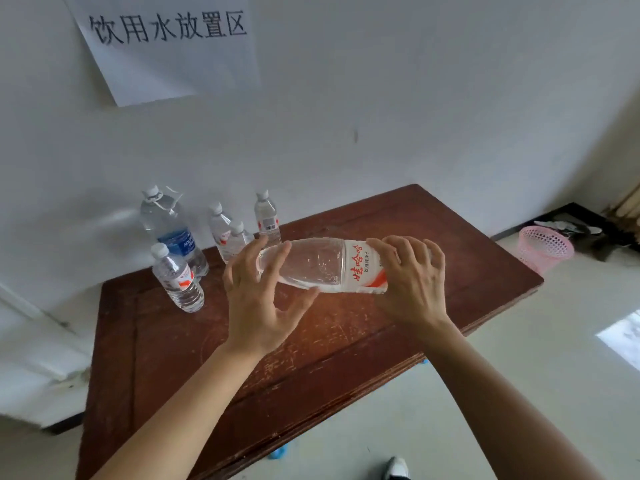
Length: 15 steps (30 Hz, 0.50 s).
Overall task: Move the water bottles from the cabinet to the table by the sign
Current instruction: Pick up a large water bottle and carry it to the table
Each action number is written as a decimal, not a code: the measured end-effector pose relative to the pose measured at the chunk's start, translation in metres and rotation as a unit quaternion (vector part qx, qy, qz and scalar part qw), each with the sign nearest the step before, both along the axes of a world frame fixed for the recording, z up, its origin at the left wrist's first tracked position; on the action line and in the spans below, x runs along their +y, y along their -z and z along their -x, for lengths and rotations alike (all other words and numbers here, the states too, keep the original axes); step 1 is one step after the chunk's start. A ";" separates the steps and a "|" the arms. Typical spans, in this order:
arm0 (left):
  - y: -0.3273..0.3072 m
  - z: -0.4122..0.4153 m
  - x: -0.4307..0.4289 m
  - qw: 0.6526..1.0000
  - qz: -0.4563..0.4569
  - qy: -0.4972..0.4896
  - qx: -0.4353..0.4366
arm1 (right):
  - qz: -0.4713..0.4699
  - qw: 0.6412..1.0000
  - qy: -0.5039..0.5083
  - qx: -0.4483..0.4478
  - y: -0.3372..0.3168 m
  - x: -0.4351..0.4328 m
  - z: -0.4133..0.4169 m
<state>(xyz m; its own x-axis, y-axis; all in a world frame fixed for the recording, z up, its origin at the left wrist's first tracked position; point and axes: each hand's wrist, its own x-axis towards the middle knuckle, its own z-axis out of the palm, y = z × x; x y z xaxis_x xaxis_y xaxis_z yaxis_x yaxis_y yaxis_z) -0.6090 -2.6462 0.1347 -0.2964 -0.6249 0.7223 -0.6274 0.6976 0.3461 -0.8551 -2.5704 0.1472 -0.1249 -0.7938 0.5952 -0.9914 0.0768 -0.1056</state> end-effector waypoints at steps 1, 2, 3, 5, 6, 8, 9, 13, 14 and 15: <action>0.007 0.007 -0.005 0.998 -0.036 -0.019 0.048 | -0.008 1.000 0.002 -0.007 0.008 -0.011 0.010; 0.010 0.013 -0.005 0.990 -0.086 -0.039 0.100 | -0.014 1.000 0.007 -0.013 0.012 -0.018 0.016; 0.022 0.025 -0.012 0.970 -0.169 -0.059 0.164 | -0.025 0.999 0.008 -0.022 0.022 -0.033 0.027; 0.032 0.043 -0.023 0.873 -0.396 -0.057 0.279 | -0.039 0.998 0.015 -0.037 0.034 -0.053 0.040; 0.040 0.057 -0.036 0.819 -0.482 -0.052 0.306 | -0.046 0.997 0.011 -0.054 0.043 -0.070 0.052; 0.049 0.080 -0.059 0.750 -0.576 -0.046 0.321 | -0.068 0.995 -0.003 -0.072 0.051 -0.095 0.071; 0.049 0.092 -0.071 0.717 -0.599 -0.048 0.352 | -0.077 0.994 -0.008 -0.075 0.055 -0.105 0.081; 0.031 0.144 -0.125 0.610 -0.601 -0.037 0.515 | -0.083 0.993 -0.040 -0.069 0.069 -0.146 0.119; 0.027 0.156 -0.136 0.609 -0.590 -0.047 0.527 | -0.091 0.992 -0.049 -0.075 0.074 -0.157 0.126; 0.025 0.165 -0.144 0.613 -0.582 -0.059 0.531 | -0.104 0.989 -0.055 -0.086 0.079 -0.167 0.132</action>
<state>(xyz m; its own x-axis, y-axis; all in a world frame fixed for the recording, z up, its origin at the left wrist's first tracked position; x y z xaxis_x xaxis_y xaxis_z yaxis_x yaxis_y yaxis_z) -0.7745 -2.7905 0.1095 0.0516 -0.8714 -0.4878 0.3604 -0.4393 0.8229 -0.9874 -2.7370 0.0679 -0.1160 -0.9110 0.3958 -0.9636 0.0067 -0.2671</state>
